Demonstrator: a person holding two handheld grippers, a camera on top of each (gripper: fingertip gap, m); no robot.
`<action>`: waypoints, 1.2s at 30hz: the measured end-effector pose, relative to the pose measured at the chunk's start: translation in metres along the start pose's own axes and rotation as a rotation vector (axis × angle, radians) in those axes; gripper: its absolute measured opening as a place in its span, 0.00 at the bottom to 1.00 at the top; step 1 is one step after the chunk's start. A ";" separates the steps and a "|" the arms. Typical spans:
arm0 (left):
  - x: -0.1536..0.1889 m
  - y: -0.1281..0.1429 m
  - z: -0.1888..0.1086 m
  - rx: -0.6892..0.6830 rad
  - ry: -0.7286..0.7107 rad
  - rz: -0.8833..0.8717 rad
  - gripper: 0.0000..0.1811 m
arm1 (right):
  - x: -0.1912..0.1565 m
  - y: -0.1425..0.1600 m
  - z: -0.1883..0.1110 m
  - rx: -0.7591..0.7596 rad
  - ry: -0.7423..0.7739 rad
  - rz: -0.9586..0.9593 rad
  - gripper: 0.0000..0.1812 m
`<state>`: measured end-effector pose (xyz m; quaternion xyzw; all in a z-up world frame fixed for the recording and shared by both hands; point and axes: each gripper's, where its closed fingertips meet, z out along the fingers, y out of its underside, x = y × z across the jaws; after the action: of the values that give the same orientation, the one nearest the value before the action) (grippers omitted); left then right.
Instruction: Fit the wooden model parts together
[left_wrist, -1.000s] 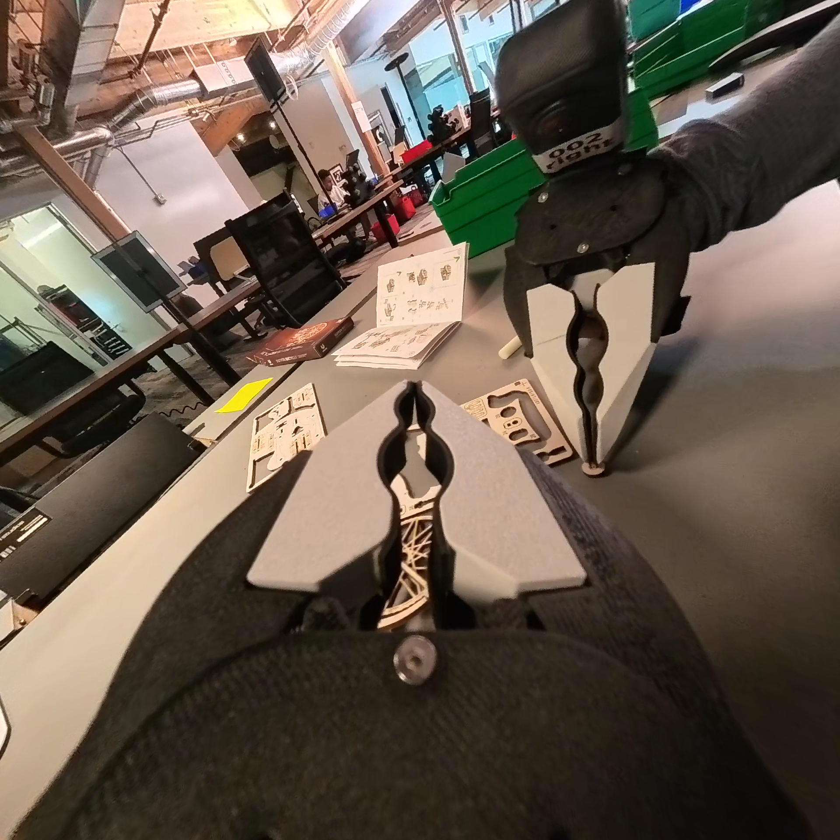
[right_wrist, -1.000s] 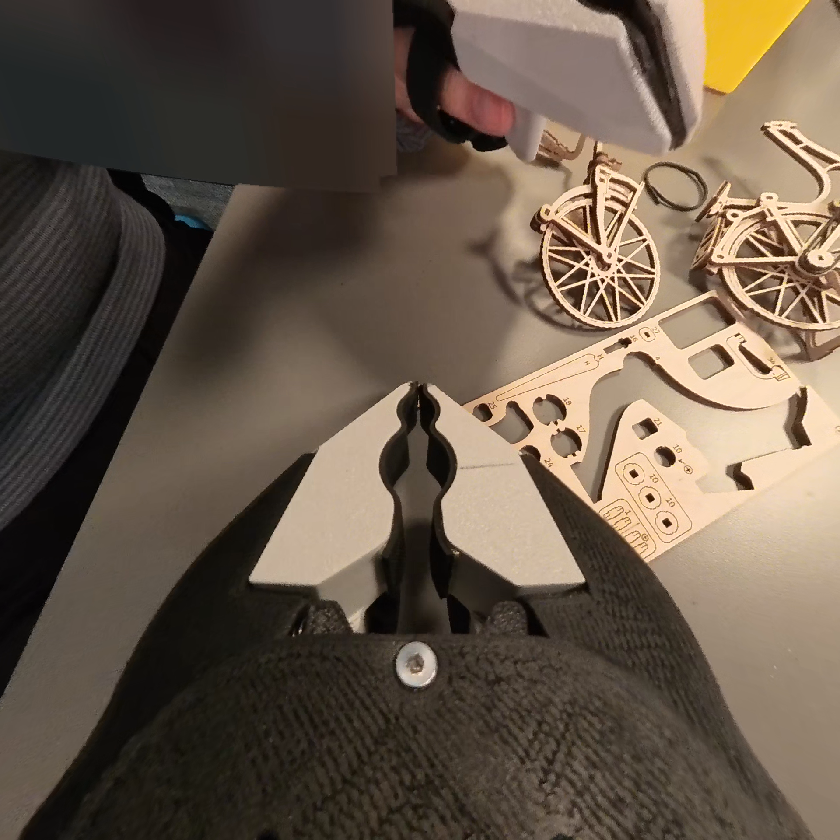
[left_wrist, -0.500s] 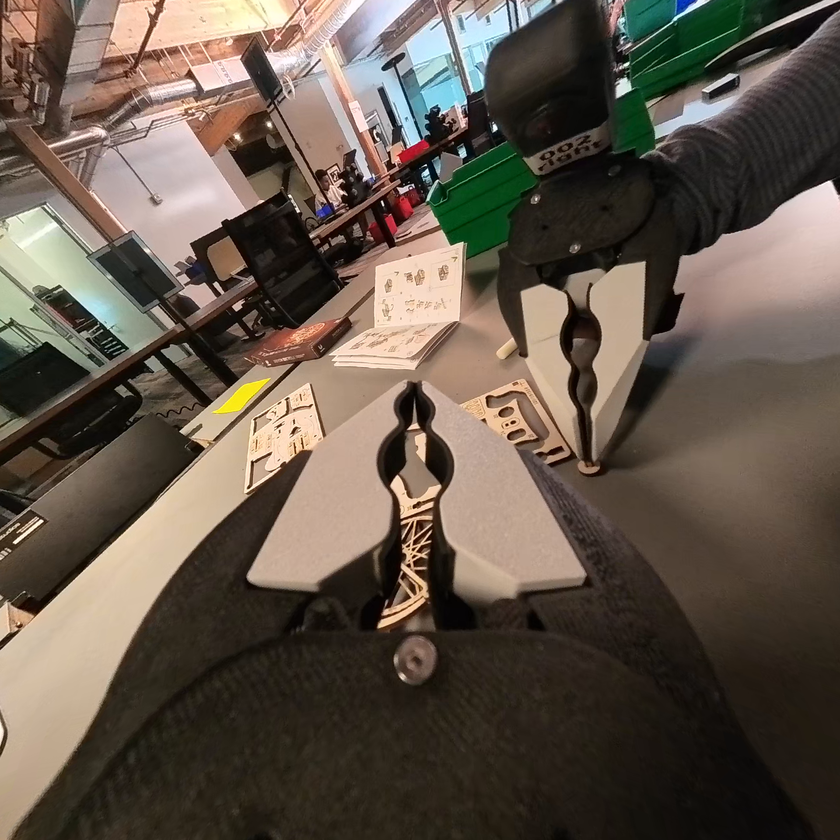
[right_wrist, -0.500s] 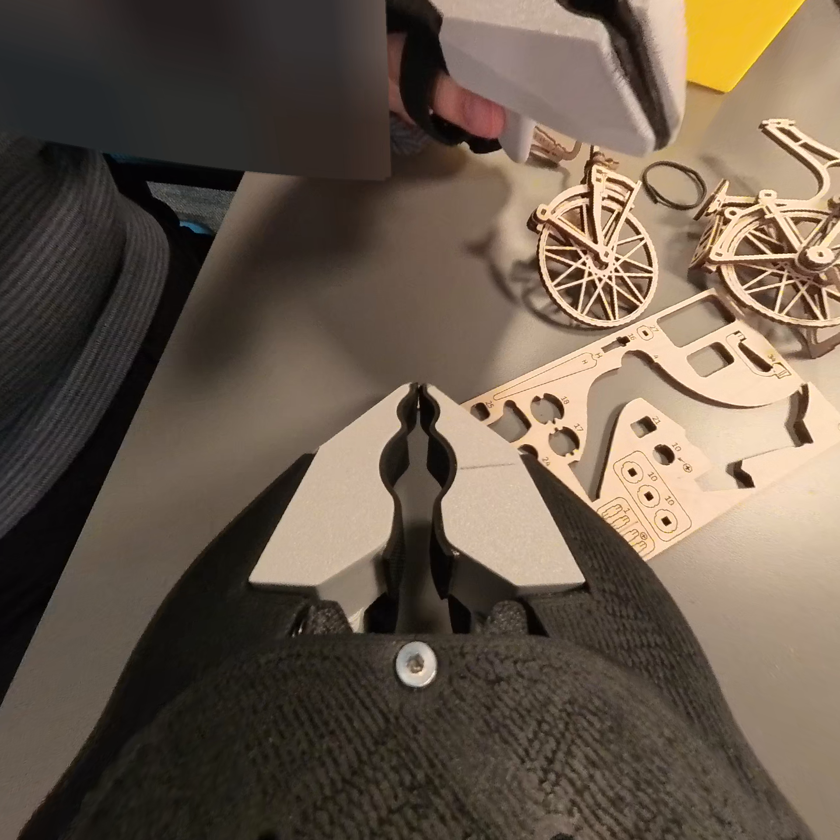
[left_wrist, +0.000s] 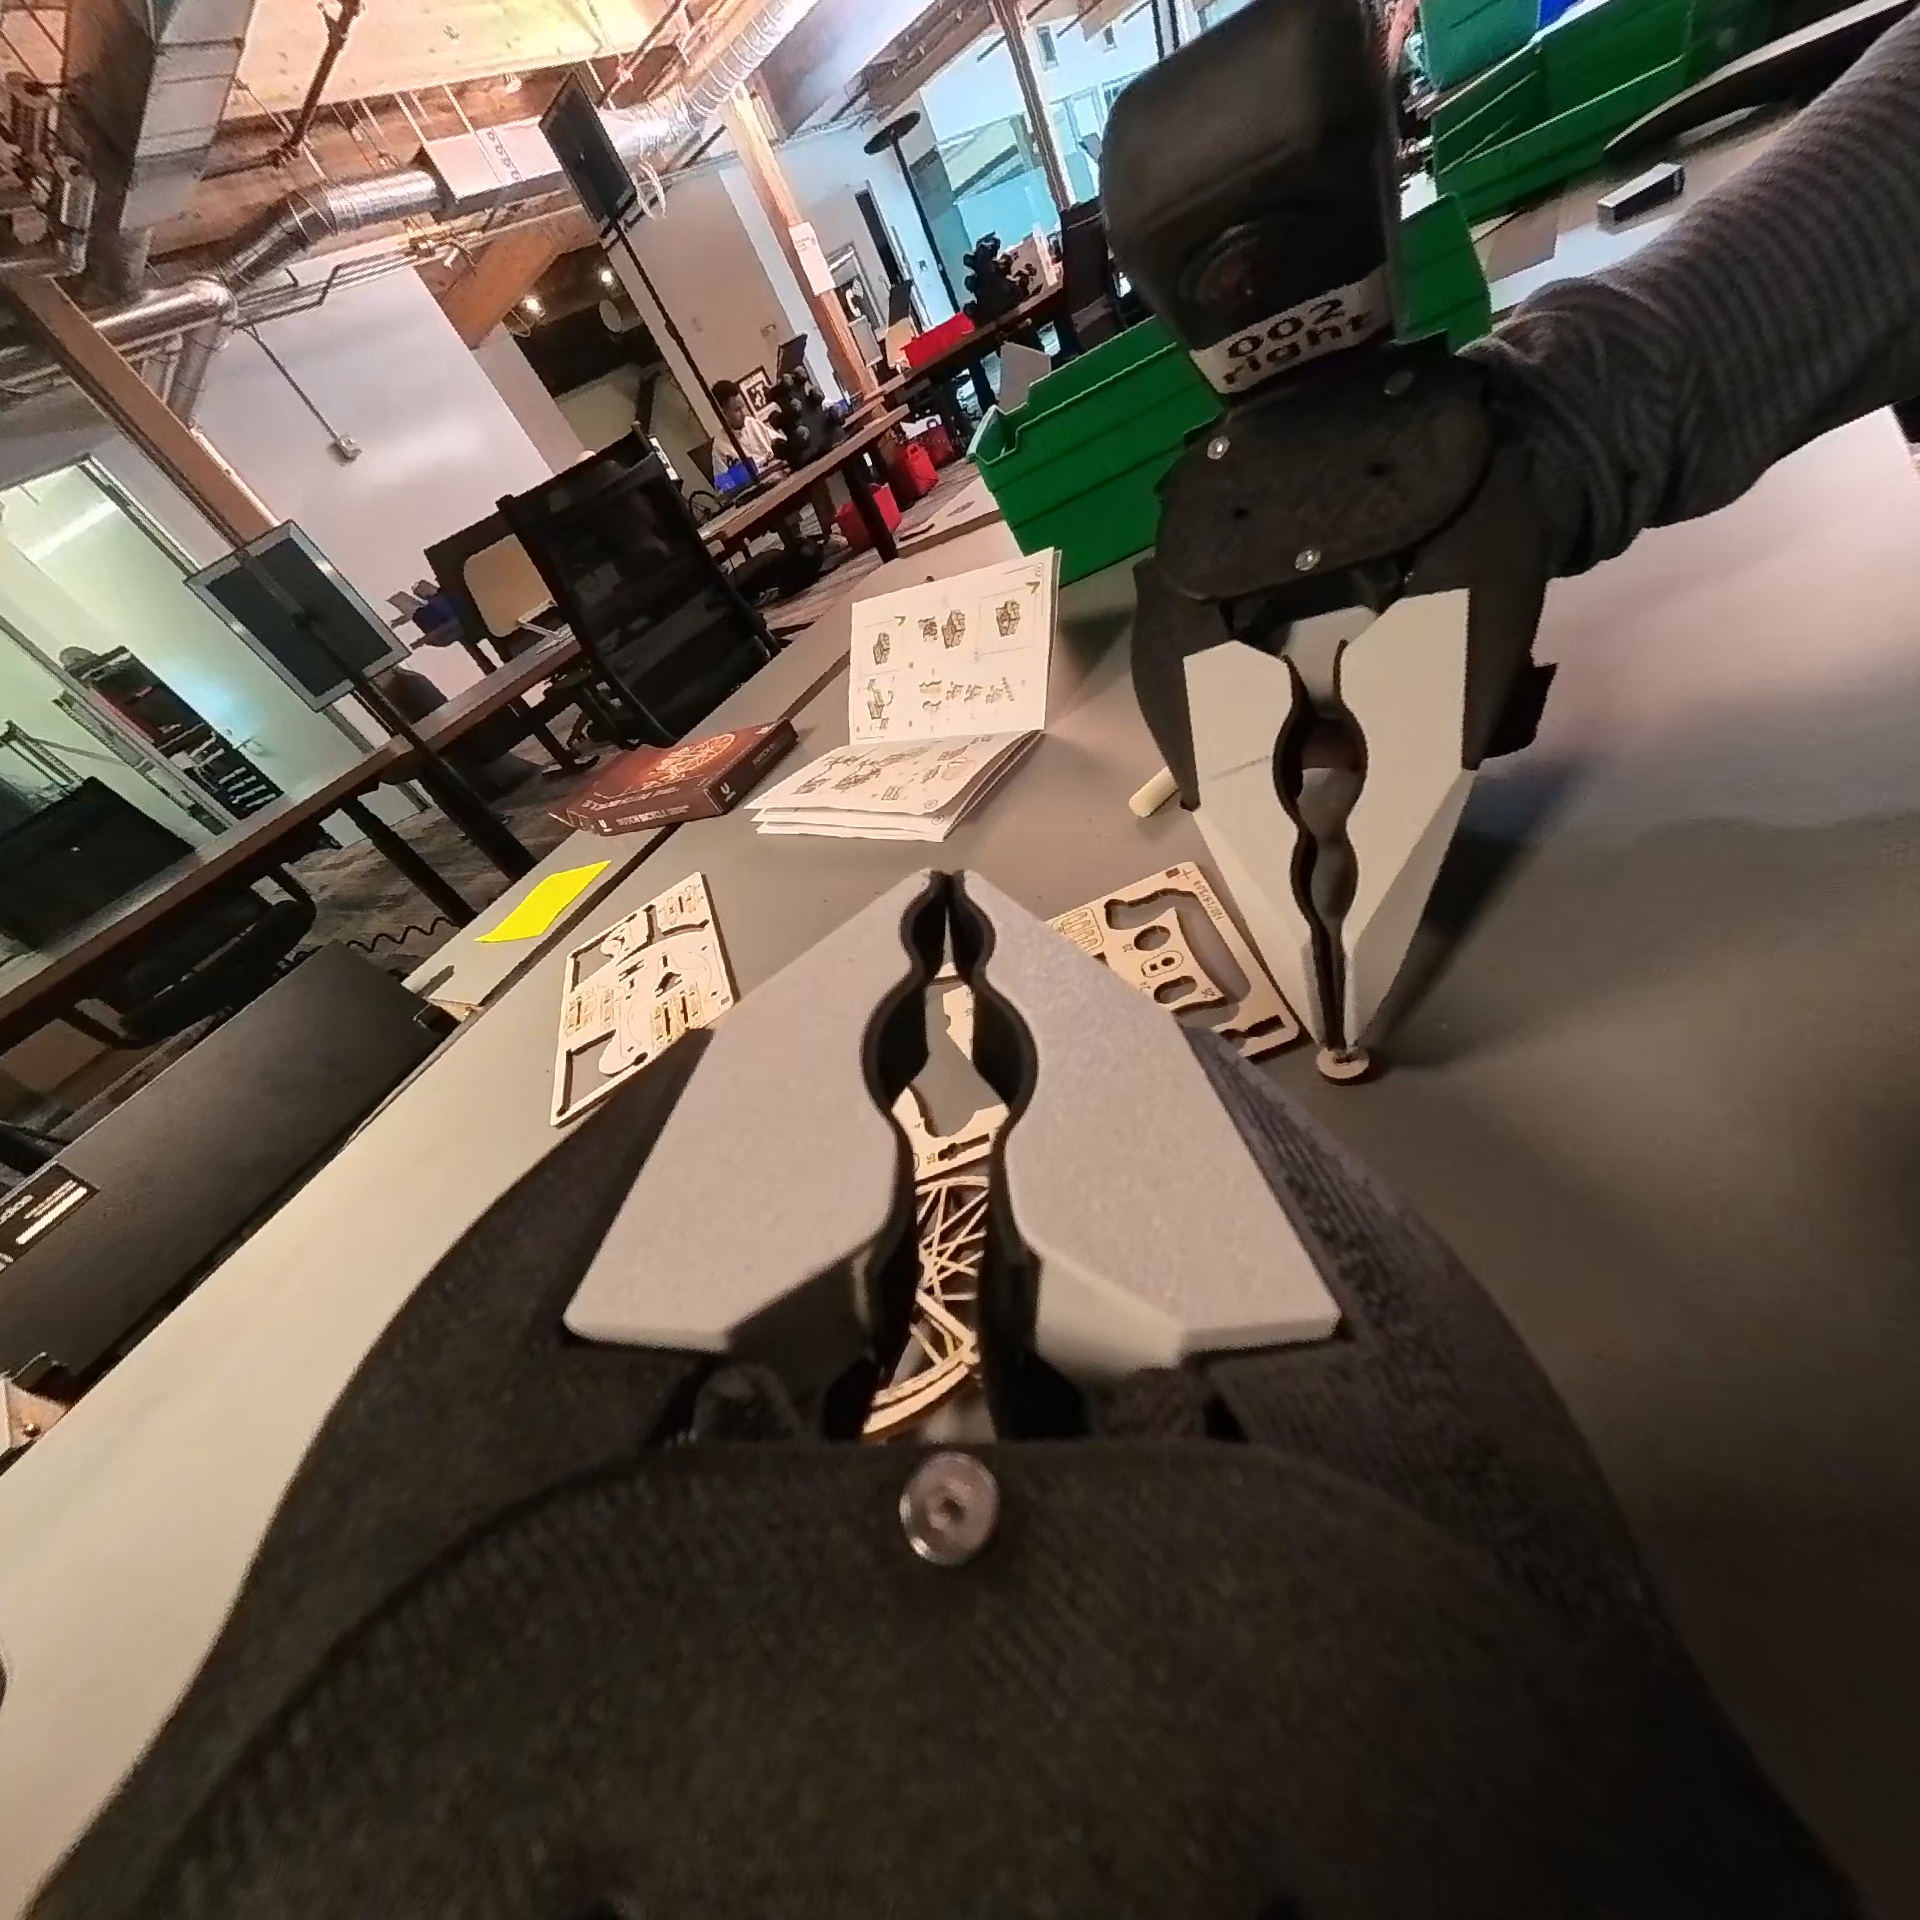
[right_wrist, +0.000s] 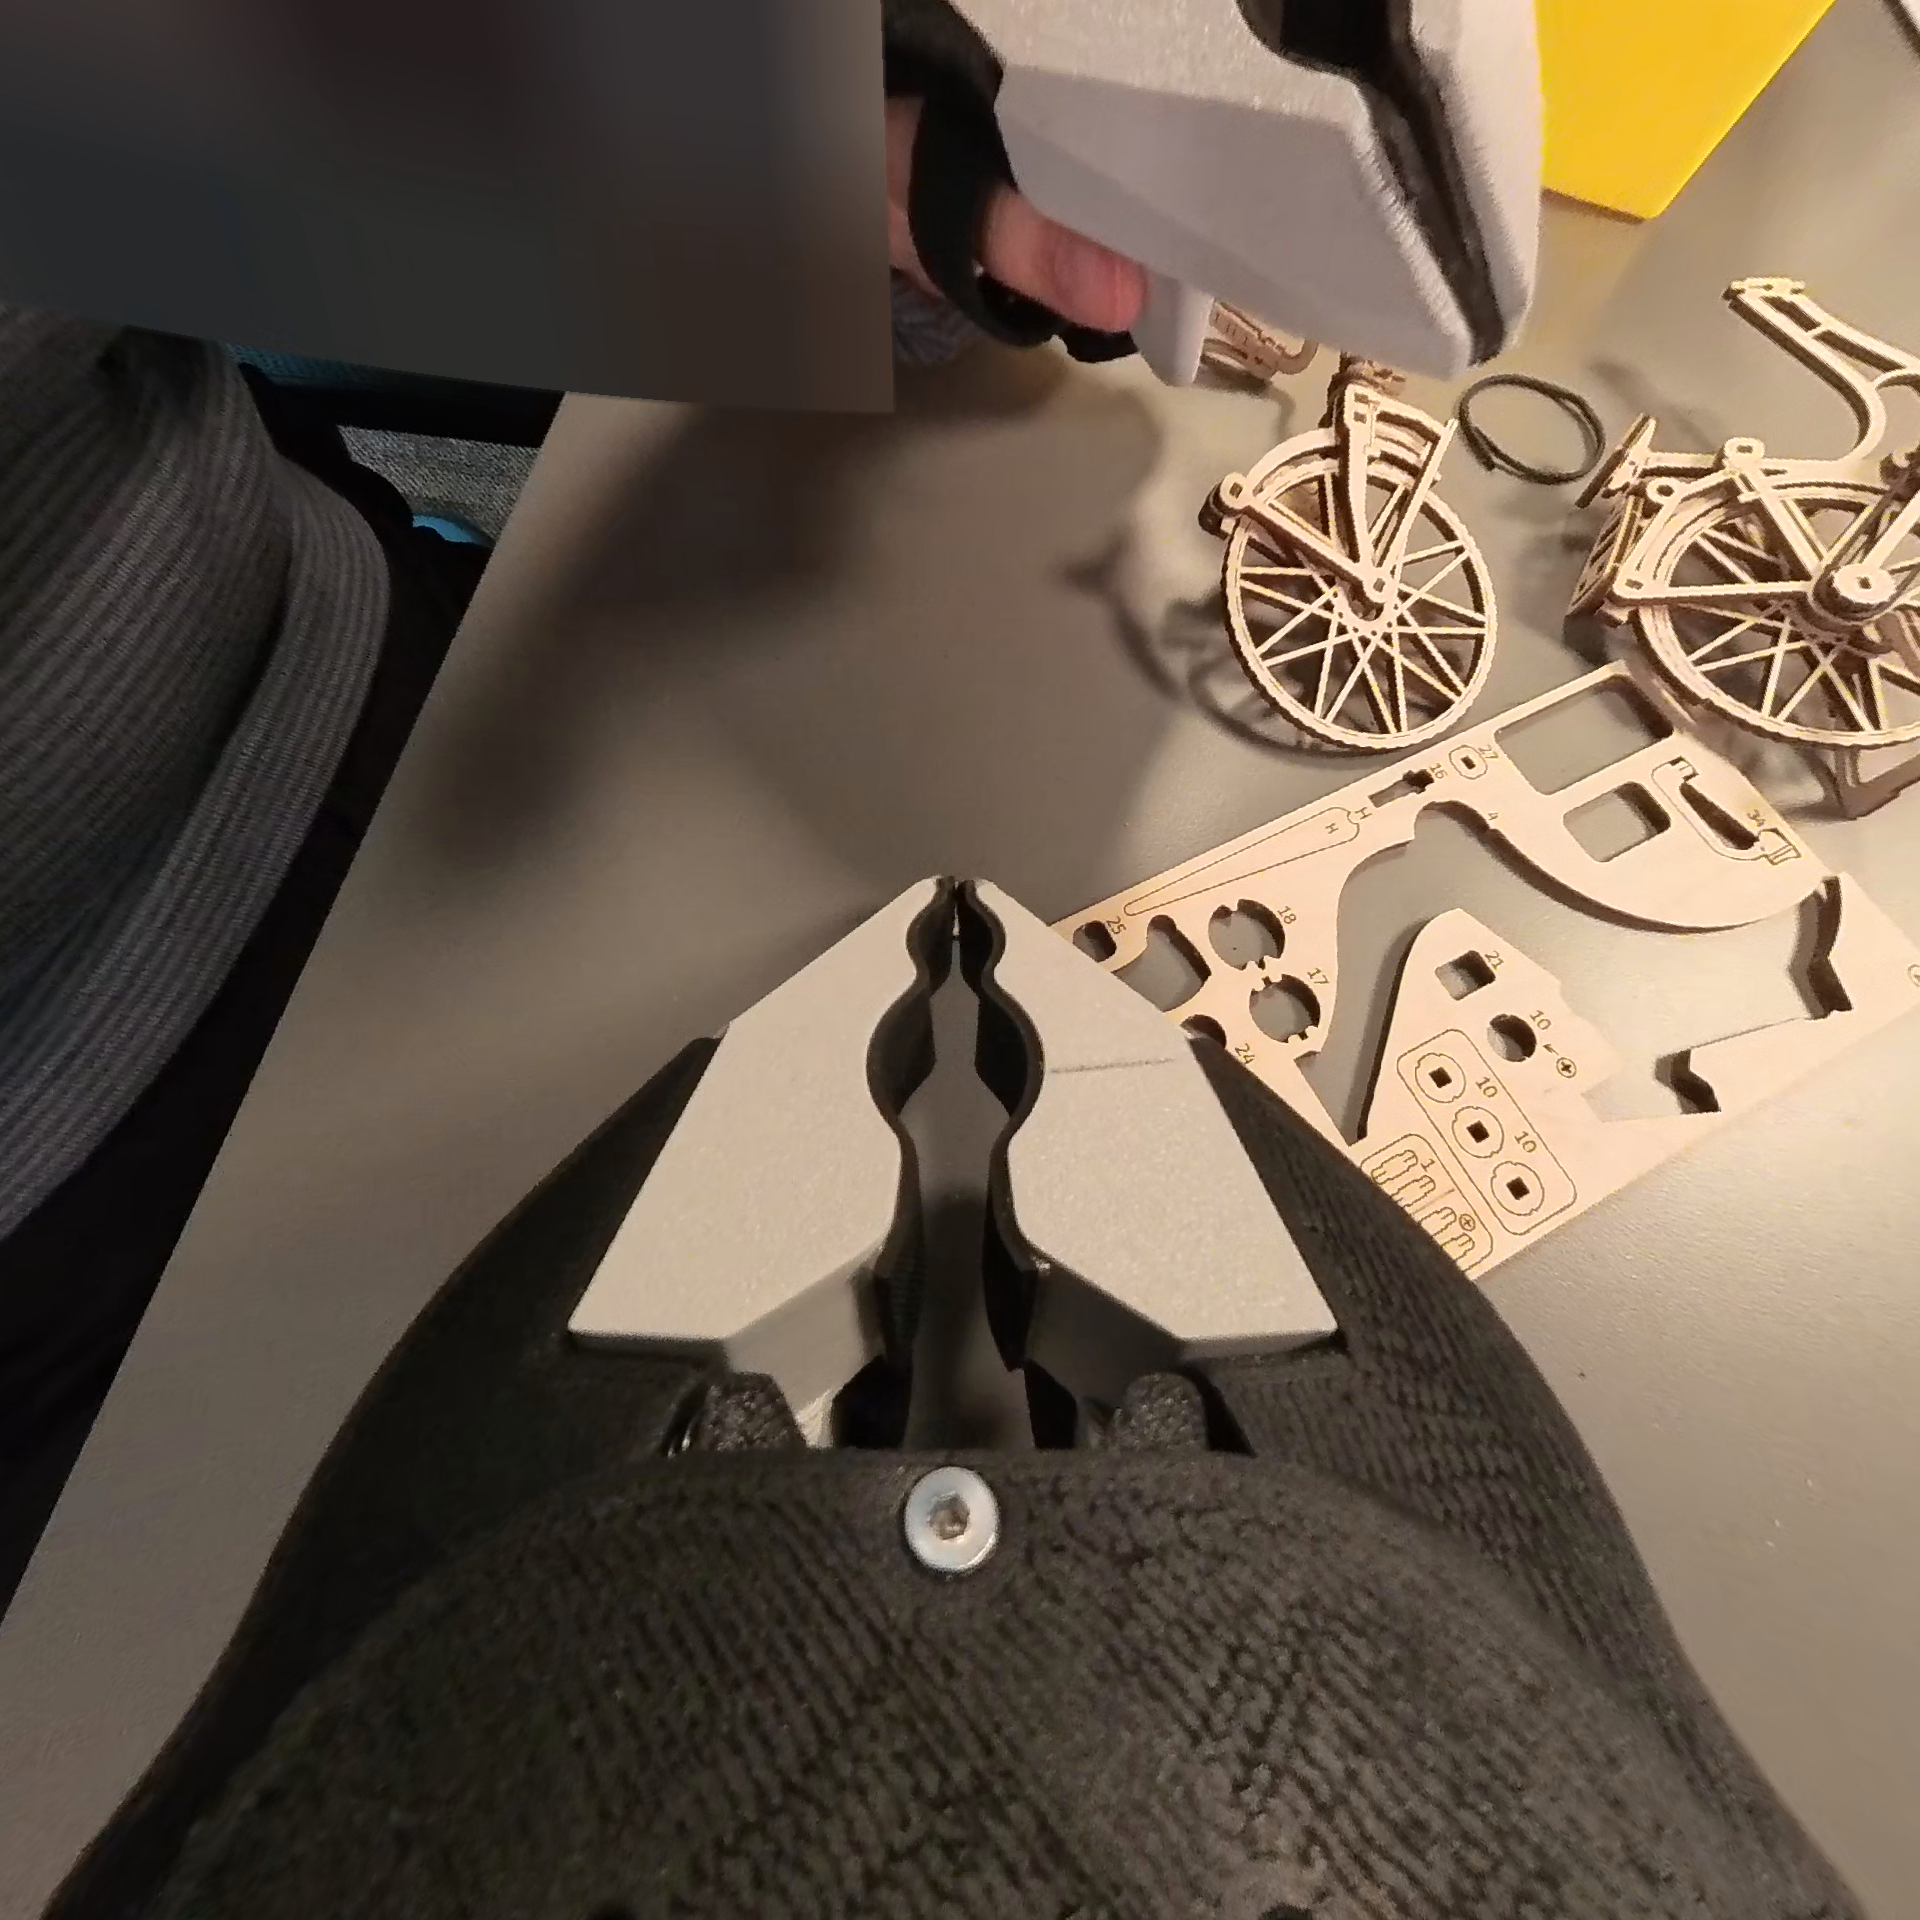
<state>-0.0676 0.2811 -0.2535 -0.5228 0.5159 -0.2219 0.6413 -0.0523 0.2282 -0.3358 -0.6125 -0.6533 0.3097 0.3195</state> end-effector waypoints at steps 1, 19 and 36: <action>0.000 0.000 0.000 0.000 0.000 0.000 0.00 | 0.000 0.000 0.000 0.001 0.001 0.001 0.00; 0.001 0.001 0.000 -0.004 0.007 -0.002 0.00 | -0.001 0.003 0.000 -0.014 -0.003 -0.042 0.00; 0.001 0.005 0.002 -0.020 0.016 -0.017 0.00 | 0.000 0.008 -0.006 -0.019 -0.049 0.013 0.00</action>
<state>-0.0663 0.2829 -0.2589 -0.5319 0.5187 -0.2265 0.6299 -0.0428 0.2292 -0.3390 -0.6121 -0.6596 0.3207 0.2956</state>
